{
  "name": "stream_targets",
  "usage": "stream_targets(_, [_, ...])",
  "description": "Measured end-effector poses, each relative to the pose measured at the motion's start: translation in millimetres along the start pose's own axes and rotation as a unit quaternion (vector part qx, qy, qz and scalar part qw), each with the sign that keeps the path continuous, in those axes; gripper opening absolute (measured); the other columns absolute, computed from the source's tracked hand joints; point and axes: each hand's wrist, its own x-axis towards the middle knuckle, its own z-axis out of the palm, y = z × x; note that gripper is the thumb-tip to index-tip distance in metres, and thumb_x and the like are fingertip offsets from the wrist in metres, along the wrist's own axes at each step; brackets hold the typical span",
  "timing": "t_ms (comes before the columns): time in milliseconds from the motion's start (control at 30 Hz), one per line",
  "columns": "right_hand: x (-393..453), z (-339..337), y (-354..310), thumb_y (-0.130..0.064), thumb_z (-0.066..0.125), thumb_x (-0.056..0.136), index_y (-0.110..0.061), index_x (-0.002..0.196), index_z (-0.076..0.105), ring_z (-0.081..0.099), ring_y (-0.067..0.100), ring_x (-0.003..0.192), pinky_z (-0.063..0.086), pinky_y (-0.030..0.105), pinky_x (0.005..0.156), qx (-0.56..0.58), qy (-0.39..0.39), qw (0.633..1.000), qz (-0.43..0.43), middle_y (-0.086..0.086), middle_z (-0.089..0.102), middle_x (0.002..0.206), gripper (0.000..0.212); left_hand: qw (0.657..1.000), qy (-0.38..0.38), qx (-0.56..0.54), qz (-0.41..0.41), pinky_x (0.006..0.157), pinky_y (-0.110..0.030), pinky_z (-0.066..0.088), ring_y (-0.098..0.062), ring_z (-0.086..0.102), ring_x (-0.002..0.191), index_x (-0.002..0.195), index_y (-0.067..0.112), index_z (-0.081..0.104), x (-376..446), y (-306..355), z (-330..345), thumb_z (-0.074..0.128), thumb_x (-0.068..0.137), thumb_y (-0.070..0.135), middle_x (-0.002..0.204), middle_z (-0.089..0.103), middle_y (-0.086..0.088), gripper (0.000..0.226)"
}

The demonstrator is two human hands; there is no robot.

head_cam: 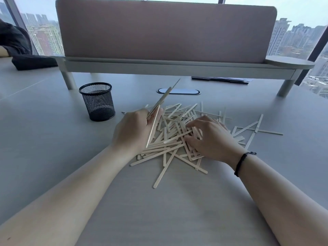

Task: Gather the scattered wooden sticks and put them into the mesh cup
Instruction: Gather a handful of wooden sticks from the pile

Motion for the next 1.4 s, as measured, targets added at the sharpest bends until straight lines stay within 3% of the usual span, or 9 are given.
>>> stream_targets(200, [0,-2,0,-0.052,0.056,0.092,-0.032,0.127,0.061,0.052,0.023,0.123,0.041,0.039,0.101,-0.011,0.038,0.998,0.052,-0.002,0.055,0.134,0.040,0.997,0.014,-0.079,-0.017,0.043,-0.014,0.030,0.006,0.052,0.045,0.059,0.025,0.037,0,3,0,0.044,0.104,0.042,0.045,0.040,0.010,0.049])
stream_targets(300, [1,-1,2,-0.057,0.054,0.090,-0.028,0.125,0.062,0.055,0.026,0.119,0.045,0.042,0.099,-0.013,0.065,0.994,0.087,0.000,0.059,0.131,0.046,0.994,0.019,-0.103,-0.035,0.046,-0.013,0.032,0.004,0.050,0.048,0.065,0.023,0.039,1,2,-1,0.048,0.103,0.042,0.052,0.042,0.011,0.043])
stream_targets(400, [1,0,3,-0.069,0.048,0.087,-0.025,0.125,0.060,0.054,0.026,0.120,0.046,0.042,0.097,-0.021,0.056,0.992,0.115,0.002,0.060,0.129,0.059,0.989,-0.014,-0.128,-0.074,0.050,-0.016,0.035,0.000,0.053,0.054,0.080,0.017,0.061,4,-2,0,0.046,0.104,0.037,0.058,0.053,0.009,0.034])
stream_targets(533, [1,3,2,-0.078,0.041,0.083,-0.020,0.107,0.066,0.052,0.029,0.119,0.041,0.043,0.099,-0.061,0.037,0.989,0.130,0.004,0.059,0.120,0.067,0.925,-0.056,-0.323,-0.190,0.038,-0.020,0.031,-0.003,0.034,0.036,0.103,0.014,0.068,8,-4,5,0.046,0.105,0.023,0.047,0.041,0.013,0.024])
stream_targets(633, [2,3,1,-0.082,0.038,0.081,-0.020,0.081,0.063,0.050,0.030,0.116,0.039,0.044,0.099,-0.056,0.035,0.987,0.144,0.004,0.058,0.111,0.066,0.905,-0.111,-0.344,-0.223,0.036,-0.019,0.027,-0.005,0.033,0.037,0.111,0.013,0.065,7,-3,4,0.049,0.104,0.015,0.060,0.041,0.002,0.018])
stream_targets(900, [3,3,-3,-0.076,0.051,0.080,-0.020,0.105,0.068,0.046,0.031,0.124,0.032,0.044,0.100,-0.041,0.043,0.985,0.163,0.005,0.060,0.122,0.063,0.784,-0.145,-0.481,-0.364,0.033,-0.015,0.019,-0.012,0.043,0.042,0.102,0.005,0.063,14,-7,6,0.036,0.096,-0.001,0.072,0.063,-0.011,0.029])
stream_targets(1100, [5,2,-7,-0.044,0.062,0.076,-0.018,0.096,0.071,0.050,0.031,0.110,0.027,0.037,0.081,-0.002,0.066,0.982,0.177,0.003,0.066,0.097,0.034,0.718,-0.149,-0.566,-0.375,0.033,-0.014,0.021,-0.017,0.044,0.052,0.099,0.006,0.066,16,-10,0,0.035,0.087,0.007,0.083,0.072,-0.015,0.033])
stream_targets(1233, [6,4,-9,-0.032,0.065,0.071,-0.012,0.101,0.069,0.062,0.032,0.091,0.029,0.036,0.077,0.010,0.091,0.980,0.178,0.004,0.072,0.083,0.037,0.756,-0.142,-0.526,-0.362,0.035,-0.015,0.023,-0.015,0.039,0.049,0.088,0.015,0.064,16,-8,-1,0.054,0.096,0.034,0.051,0.045,0.000,0.023])
stream_targets(1400, [7,6,-18,-0.024,0.064,0.071,-0.007,0.107,0.065,0.065,0.035,0.091,0.051,0.035,0.072,0.029,0.093,0.980,0.173,0.009,0.070,0.091,0.040,0.803,-0.130,-0.490,-0.314,0.042,-0.021,0.027,-0.015,0.030,0.044,0.080,0.015,0.052,11,1,3,0.052,0.102,0.040,0.048,0.030,0.004,0.033])
